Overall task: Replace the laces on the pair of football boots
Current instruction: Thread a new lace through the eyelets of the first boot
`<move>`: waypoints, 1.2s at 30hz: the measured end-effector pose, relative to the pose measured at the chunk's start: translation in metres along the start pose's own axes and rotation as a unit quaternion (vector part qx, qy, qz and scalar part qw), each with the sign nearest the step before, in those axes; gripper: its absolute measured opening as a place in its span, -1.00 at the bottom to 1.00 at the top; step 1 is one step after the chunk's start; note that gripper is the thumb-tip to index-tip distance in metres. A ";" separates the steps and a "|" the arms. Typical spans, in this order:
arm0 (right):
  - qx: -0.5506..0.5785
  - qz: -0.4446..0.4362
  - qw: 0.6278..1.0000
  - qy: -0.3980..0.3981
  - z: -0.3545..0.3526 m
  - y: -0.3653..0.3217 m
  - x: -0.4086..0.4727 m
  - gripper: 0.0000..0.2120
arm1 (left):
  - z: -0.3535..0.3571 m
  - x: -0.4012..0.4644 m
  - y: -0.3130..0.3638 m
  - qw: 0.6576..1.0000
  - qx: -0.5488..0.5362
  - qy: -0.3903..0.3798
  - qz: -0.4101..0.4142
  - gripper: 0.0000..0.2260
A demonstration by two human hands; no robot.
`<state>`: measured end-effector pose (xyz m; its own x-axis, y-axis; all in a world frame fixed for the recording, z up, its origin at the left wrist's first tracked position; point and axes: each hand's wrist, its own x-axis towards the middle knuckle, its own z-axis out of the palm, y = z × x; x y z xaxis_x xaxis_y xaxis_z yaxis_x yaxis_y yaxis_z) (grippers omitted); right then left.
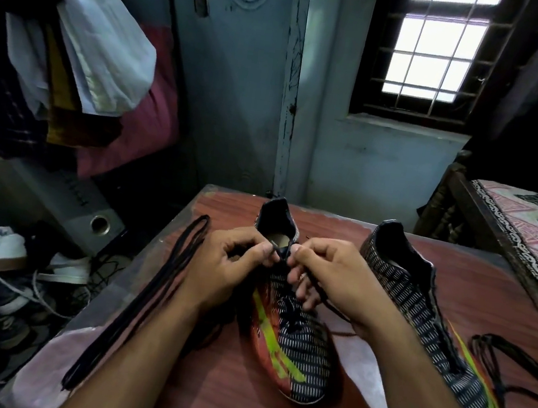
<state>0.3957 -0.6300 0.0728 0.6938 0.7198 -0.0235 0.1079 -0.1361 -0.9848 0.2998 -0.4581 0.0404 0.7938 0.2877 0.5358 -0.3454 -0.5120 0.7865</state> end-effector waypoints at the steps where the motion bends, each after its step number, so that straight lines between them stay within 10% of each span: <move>1: 0.000 -0.005 1.000 -0.009 0.001 -0.003 -0.001 -0.75 | 0.002 -0.001 0.002 1.000 0.010 0.016 0.022 -0.77; 11: 0.049 0.036 0.998 -0.017 0.009 -0.015 -0.014 -0.63 | 0.011 -0.001 -0.001 0.970 0.186 0.050 0.148 -0.68; 14: 0.047 0.057 0.997 0.007 0.012 -0.028 -0.021 -0.85 | 0.011 0.000 -0.003 0.964 0.196 0.057 0.169 -0.63; 23: -0.011 -0.036 0.992 0.117 -0.005 -0.126 -0.004 -0.78 | 0.012 0.011 -0.038 0.981 0.191 0.021 0.026 -0.74; 36: 0.153 -0.113 0.976 0.103 0.020 -0.157 0.052 -0.71 | 0.009 0.009 -0.030 0.988 0.136 0.043 0.052 -0.85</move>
<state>0.4004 -0.5580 0.2230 0.8091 0.5510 0.2045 0.0793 0.2424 -0.9669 0.3217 -0.4470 0.0187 0.7110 0.2842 0.6432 -0.2658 -0.7383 0.6200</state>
